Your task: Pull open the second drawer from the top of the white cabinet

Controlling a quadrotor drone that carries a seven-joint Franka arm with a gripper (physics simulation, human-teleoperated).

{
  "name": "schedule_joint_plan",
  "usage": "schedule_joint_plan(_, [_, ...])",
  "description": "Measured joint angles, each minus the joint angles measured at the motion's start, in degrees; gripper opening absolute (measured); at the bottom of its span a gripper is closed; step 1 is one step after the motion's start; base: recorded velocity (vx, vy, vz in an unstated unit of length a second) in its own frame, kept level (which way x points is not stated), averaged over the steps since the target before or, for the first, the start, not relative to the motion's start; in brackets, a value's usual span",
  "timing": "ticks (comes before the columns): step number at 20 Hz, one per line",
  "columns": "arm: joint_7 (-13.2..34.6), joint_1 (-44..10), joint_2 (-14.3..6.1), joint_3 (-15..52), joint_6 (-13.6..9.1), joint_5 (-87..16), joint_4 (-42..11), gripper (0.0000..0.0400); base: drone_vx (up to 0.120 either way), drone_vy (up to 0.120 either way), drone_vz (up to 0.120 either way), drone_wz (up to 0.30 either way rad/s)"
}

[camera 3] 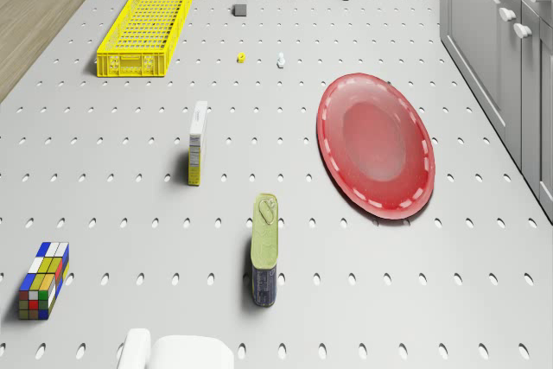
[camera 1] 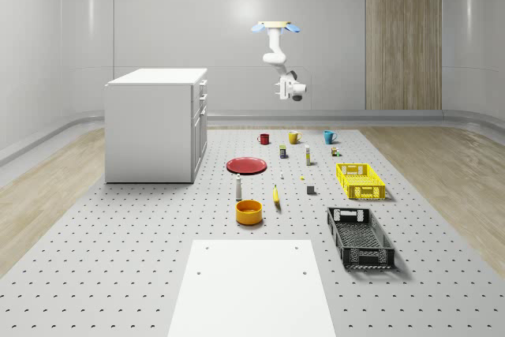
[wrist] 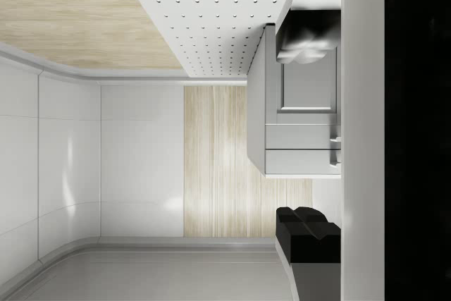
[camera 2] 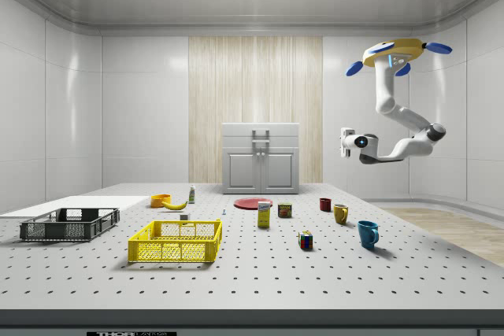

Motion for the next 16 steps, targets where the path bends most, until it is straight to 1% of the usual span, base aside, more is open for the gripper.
schedule_joint_plan(16, [2.26,4.00,-3.70,-1.62,3.57,-2.74,-0.48,0.0300,0.120,-0.120,0.000,0.000])
